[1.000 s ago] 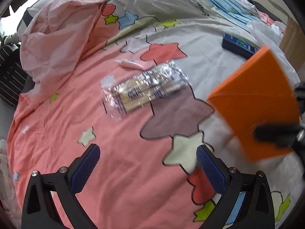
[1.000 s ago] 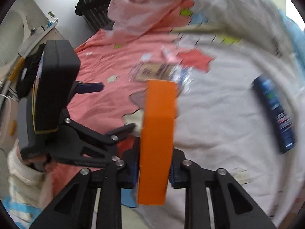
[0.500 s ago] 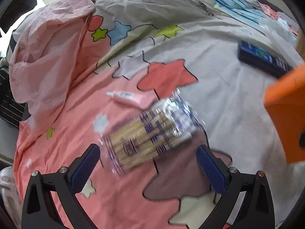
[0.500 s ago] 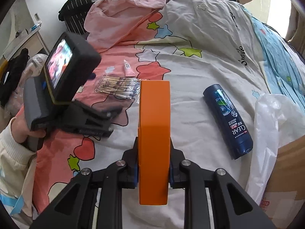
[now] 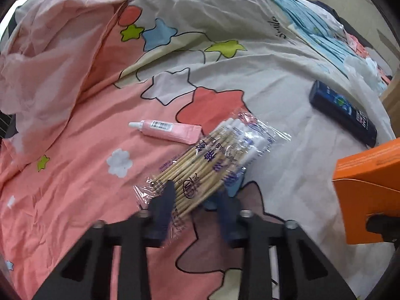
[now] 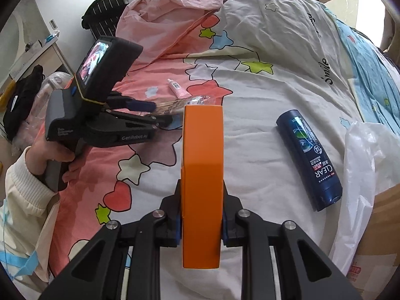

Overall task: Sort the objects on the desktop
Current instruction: 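Grasp the cotton swab pack with the left tool while the right tool holds the orange box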

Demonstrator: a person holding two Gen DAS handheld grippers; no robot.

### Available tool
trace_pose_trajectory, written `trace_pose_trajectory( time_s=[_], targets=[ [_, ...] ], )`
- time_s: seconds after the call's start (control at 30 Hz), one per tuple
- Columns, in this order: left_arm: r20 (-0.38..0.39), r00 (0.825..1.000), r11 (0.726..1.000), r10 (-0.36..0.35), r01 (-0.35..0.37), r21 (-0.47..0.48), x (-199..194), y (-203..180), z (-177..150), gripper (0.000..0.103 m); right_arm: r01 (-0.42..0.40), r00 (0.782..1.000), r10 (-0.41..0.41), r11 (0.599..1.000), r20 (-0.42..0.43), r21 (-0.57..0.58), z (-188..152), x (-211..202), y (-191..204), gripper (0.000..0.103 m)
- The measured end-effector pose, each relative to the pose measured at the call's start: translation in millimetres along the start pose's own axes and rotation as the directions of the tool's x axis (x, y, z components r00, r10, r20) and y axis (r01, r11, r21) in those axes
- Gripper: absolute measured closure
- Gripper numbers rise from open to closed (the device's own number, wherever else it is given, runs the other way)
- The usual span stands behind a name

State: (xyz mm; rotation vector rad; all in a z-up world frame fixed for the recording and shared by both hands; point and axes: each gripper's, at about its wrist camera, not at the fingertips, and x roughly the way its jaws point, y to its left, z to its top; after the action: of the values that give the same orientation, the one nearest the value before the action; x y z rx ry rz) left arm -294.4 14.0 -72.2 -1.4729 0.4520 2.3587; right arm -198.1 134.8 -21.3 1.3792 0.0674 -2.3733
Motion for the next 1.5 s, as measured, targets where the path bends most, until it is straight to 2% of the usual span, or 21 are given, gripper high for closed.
trace_pose_trajectory(
  time_s=[0.23,0.57,0.63,0.67,0.7,0.77,0.83,0.9,1.43,1.47,1.5],
  targets=[
    [-0.014,0.994,0.994,-0.108,0.107,-0.035,-24,-8,-12,0.082,0.004,1.0,-0.004,1.0,0.005,0.011,-4,-6,-2,0.082],
    [0.014,1.0,1.0,-0.024,0.025,-0.004,-46,-27,-30,0.083,0.011,0.999,-0.012,1.0,0.042,0.005,-15,-42,3,0.082],
    [0.019,1.0,1.0,-0.007,0.007,0.003,-50,-31,-33,0.079,0.015,0.999,-0.015,1.0,0.042,0.004,-20,-48,2,0.082],
    [0.022,1.0,1.0,0.002,-0.002,0.006,-52,-33,-35,0.06,0.015,0.999,-0.015,1.0,0.045,0.004,-22,-50,2,0.082],
    [0.025,1.0,1.0,0.01,-0.01,0.009,-54,-35,-37,0.032,0.015,0.999,-0.015,1.0,0.048,0.003,-25,-53,2,0.082],
    [0.031,0.999,0.999,0.028,-0.028,0.015,-58,-39,-40,0.018,0.013,0.999,-0.013,1.0,0.045,0.011,-30,-54,1,0.082],
    [0.031,0.999,0.999,0.034,-0.034,0.014,-58,-40,-42,0.015,0.011,0.999,-0.011,1.0,0.035,0.013,-34,-51,1,0.082],
    [0.021,1.0,1.0,0.023,-0.023,0.002,-51,-37,-40,0.0,0.012,1.0,-0.012,1.0,0.025,0.013,-35,-48,0,0.082],
    [-0.049,0.997,0.993,-0.064,0.059,-0.099,4,-12,-26,0.0,0.011,1.0,-0.011,1.0,0.001,0.029,-19,-19,-8,0.082],
    [-0.049,0.996,0.992,-0.069,0.064,-0.107,4,-11,-26,0.002,0.009,1.0,-0.009,1.0,-0.001,0.029,-19,-18,-8,0.082],
    [-0.045,0.997,0.993,-0.068,0.063,-0.102,3,-11,-25,0.012,0.006,1.0,-0.006,0.999,-0.003,0.031,-19,-17,-8,0.082]
  ],
)
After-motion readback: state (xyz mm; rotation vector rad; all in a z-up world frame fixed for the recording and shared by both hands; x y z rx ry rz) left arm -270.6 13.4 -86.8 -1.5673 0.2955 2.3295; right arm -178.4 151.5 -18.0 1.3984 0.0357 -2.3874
